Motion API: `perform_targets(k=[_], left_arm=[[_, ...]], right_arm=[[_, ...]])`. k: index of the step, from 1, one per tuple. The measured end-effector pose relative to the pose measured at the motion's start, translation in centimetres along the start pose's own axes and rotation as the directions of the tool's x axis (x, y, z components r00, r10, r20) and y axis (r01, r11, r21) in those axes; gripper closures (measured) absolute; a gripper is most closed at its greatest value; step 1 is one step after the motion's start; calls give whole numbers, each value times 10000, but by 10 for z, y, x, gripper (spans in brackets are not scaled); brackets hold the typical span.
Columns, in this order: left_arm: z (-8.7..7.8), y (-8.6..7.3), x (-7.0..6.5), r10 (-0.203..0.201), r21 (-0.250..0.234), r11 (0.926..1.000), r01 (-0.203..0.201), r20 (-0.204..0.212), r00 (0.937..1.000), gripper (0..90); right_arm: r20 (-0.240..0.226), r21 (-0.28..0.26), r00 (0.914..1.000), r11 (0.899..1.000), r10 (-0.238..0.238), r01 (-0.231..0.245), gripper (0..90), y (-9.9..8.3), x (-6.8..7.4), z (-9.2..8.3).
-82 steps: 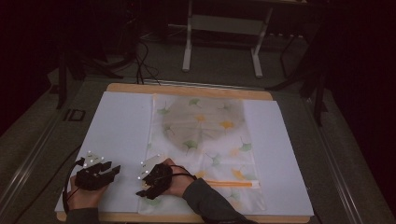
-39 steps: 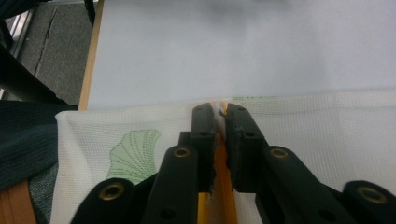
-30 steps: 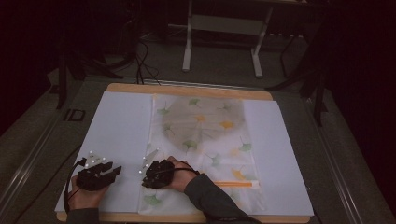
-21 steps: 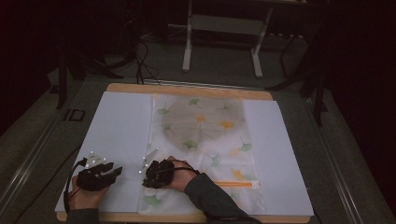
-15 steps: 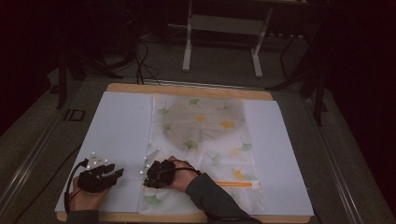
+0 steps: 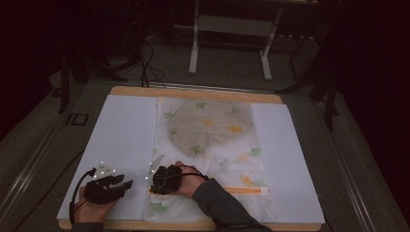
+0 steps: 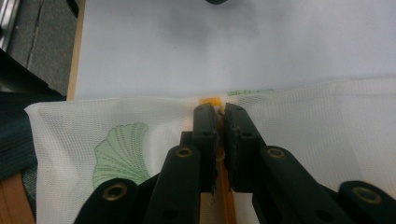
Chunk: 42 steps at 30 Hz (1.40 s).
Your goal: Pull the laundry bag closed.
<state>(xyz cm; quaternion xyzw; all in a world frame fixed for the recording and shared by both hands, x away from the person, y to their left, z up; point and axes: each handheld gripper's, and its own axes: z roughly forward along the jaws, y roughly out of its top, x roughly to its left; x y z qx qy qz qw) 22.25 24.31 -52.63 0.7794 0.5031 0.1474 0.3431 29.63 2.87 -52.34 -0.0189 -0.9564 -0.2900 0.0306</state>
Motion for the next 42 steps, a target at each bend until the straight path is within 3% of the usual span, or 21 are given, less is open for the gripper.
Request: perform_targets(k=[10,20,33,38,42], left_arm=[[-3,-2,-5,-110,46,9999,107,619,9980,563],[-4,-4,-12,-89,224,9997,69,874,9961,553],[-3,-4,-17,-294,373,9990,238,1599,9867,548],[-2,-2,-18,-410,442,9984,340,1675,9850,543],[-3,0,-20,-590,363,9980,526,2072,9765,544]], right_arm=[[179,-108,9997,9998,-147,148,845,-2,4,-4],[318,-154,9992,9996,-230,235,845,-3,6,-10],[556,-193,9980,9994,-291,302,845,-1,9,-11],[583,-233,9979,9993,-276,290,845,-1,9,-11],[645,-238,9975,9993,-282,298,845,1,10,-11]])
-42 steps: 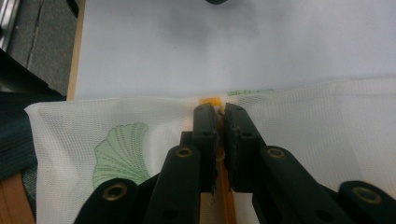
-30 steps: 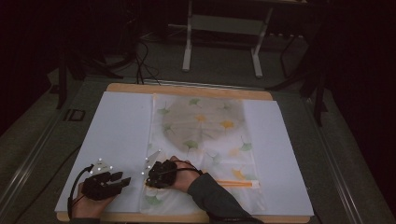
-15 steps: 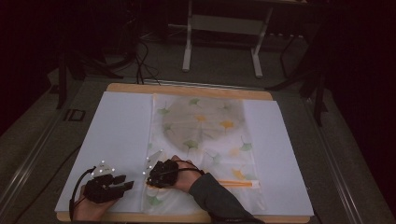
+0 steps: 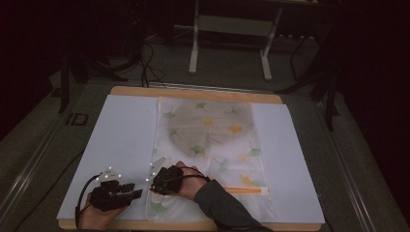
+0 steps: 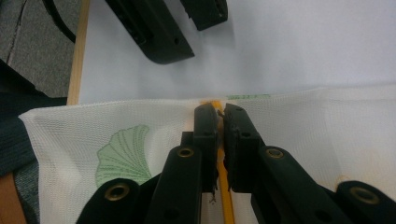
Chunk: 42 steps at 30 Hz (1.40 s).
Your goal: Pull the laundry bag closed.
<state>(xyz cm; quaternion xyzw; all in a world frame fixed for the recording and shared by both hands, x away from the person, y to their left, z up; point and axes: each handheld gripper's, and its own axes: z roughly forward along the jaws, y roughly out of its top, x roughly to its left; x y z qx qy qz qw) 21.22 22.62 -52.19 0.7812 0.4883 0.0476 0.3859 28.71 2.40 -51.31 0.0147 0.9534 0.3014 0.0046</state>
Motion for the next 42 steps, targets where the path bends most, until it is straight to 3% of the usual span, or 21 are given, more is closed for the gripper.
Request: perform_targets(k=[8,16,27,34,42], left_arm=[[6,2,-5,-9,95,10000,7,257,9997,519],[8,5,-11,-152,47,9999,148,879,9960,517],[18,4,-14,-369,354,9988,332,1106,9932,514],[27,5,-15,-510,659,9969,419,1429,9884,536],[31,6,-14,-699,751,9956,563,1938,9785,592]], right_arm=[[65,-14,10000,10000,-40,40,846,1,0,0],[131,-77,9999,10000,-51,52,845,2,1,-2],[236,-225,9997,9997,-48,53,846,2,2,-8],[343,-288,9992,9993,-208,218,846,4,4,-13],[391,-410,9987,9985,-341,357,846,6,6,-19]])
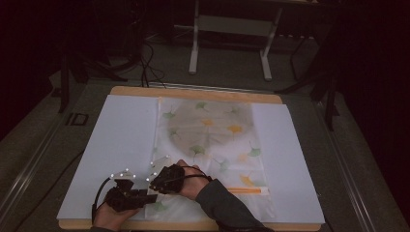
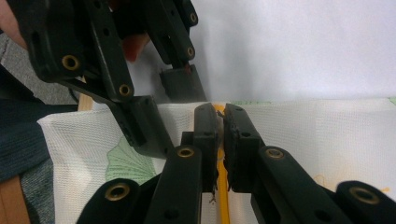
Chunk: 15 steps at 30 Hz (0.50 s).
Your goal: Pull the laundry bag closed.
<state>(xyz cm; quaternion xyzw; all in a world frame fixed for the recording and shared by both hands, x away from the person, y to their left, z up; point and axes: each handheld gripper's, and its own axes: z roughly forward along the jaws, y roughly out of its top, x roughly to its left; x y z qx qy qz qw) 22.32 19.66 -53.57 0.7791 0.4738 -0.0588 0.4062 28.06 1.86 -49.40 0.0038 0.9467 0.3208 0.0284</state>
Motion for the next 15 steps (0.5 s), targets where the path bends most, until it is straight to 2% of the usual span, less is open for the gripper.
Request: perform_targets(k=[5,8,15], left_arm=[[4,2,2,-70,113,9999,65,445,9990,638],[6,3,3,-73,176,9998,64,491,9988,678],[9,2,4,47,348,9994,-66,553,9985,848]], right_arm=[[-6,-54,10000,10000,-1,1,846,0,1,0],[-30,-48,10000,10000,-26,26,846,0,1,0],[-135,-21,9999,10000,44,-45,846,-4,1,0]])
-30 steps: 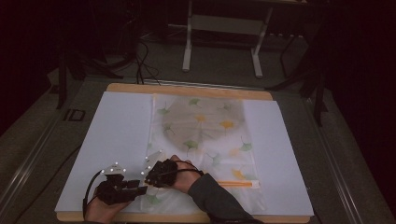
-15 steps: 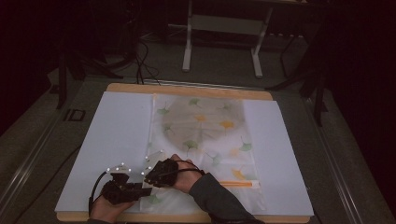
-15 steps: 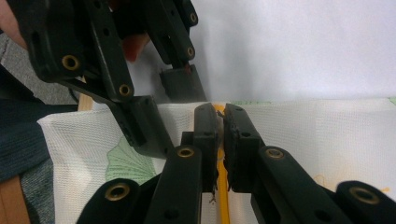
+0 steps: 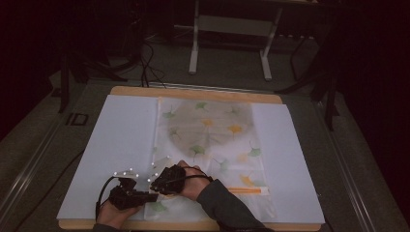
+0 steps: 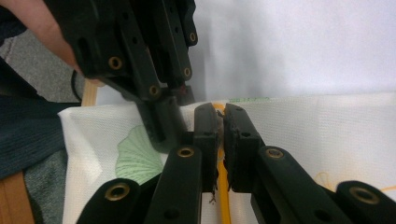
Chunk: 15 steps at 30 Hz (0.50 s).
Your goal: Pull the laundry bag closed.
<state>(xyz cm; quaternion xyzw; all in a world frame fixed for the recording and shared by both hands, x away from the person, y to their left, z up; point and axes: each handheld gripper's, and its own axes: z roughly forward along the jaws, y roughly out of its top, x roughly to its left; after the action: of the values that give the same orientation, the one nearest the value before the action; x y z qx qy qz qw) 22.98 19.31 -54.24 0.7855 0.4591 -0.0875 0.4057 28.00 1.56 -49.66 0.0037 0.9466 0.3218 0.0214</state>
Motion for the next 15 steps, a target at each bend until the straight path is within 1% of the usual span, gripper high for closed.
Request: perform_targets(k=[2,6,15], left_arm=[[0,0,0,65,39,10000,-65,27,10000,877],[0,0,0,106,45,9999,-106,12,9999,881],[-2,-1,0,43,-98,9999,-42,92,9999,885]], right_arm=[[-48,-11,10000,10000,-15,15,846,-1,0,0],[-55,-17,10000,10000,4,-4,846,-2,-1,-1],[-183,-69,9997,9999,128,-130,847,-8,-2,1]])
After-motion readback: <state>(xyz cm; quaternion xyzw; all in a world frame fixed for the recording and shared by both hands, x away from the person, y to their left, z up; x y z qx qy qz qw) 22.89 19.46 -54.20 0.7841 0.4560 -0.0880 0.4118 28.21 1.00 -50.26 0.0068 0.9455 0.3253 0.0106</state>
